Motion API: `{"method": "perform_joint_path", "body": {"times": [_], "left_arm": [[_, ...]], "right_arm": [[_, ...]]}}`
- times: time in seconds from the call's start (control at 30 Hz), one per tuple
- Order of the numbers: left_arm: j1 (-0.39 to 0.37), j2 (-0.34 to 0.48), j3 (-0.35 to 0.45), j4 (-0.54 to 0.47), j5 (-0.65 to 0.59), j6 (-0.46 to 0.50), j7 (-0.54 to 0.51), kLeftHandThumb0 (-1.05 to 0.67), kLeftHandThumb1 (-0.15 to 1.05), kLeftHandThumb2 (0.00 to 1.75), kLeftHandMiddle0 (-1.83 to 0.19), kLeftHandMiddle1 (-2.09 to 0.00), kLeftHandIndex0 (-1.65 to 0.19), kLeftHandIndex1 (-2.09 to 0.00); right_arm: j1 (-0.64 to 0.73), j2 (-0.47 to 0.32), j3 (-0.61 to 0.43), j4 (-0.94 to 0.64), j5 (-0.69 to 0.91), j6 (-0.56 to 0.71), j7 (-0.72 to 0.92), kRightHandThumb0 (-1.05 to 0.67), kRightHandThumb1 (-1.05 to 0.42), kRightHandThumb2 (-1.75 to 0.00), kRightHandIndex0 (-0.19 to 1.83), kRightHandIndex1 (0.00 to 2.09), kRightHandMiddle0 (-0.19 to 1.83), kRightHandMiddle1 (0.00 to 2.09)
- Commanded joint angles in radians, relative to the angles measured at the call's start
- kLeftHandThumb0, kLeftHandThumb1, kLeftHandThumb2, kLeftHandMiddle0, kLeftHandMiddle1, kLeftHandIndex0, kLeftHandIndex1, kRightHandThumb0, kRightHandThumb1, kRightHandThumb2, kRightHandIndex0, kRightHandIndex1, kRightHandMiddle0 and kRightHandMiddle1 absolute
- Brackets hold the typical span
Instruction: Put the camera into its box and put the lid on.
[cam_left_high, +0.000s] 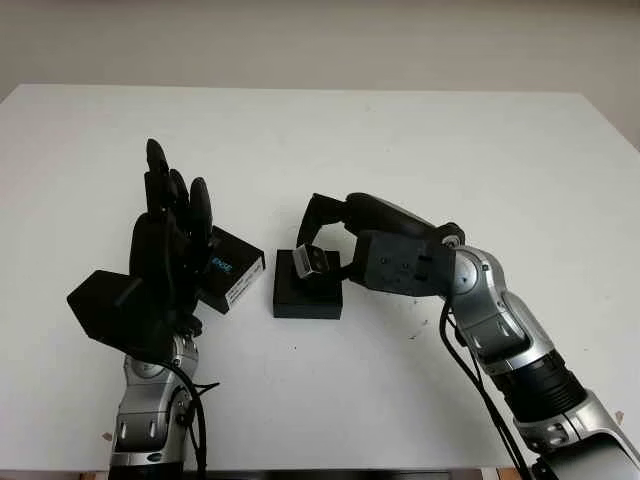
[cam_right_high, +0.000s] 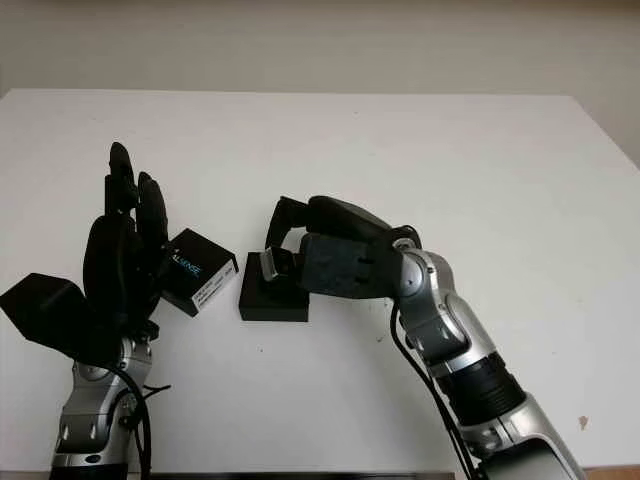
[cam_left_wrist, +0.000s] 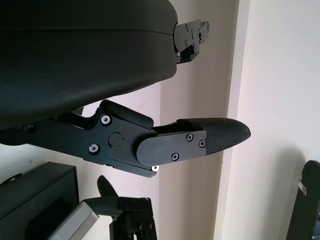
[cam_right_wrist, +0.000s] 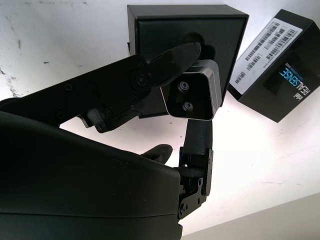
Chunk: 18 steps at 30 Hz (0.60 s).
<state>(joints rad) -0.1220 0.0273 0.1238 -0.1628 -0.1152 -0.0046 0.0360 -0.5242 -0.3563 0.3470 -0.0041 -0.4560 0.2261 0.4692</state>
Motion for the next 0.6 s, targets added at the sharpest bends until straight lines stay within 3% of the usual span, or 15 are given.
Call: {"method": "perform_joint_path", "body": {"times": [0.0, 0.33, 0.57], "left_arm": [[-0.007, 0.004, 0.000, -0.029, 0.005, -0.003, -0.001, -0.71, 1.05, 0.54, 0.19, 0.00, 0.19, 0.00], [0.006, 0.001, -0.001, -0.075, -0.005, 0.033, -0.003, -0.70, 1.05, 0.55, 0.19, 0.00, 0.19, 0.00], [0.002, -0.006, 0.000, -0.087, -0.016, 0.038, -0.004, -0.71, 1.05, 0.52, 0.19, 0.00, 0.19, 0.00]], "right_arm": [[0.015, -0.004, 0.004, -0.037, -0.007, 0.020, 0.009, -0.40, -1.03, -0.05, 0.22, 0.44, 0.32, 2.06], [0.067, -0.014, 0.000, -0.156, -0.023, 0.153, 0.080, -0.37, -1.04, -0.05, 0.20, 0.38, 0.22, 2.01], [0.096, -0.013, 0.006, -0.184, -0.023, 0.152, 0.072, -0.36, -1.03, -0.05, 0.23, 0.39, 0.23, 2.01]]}}
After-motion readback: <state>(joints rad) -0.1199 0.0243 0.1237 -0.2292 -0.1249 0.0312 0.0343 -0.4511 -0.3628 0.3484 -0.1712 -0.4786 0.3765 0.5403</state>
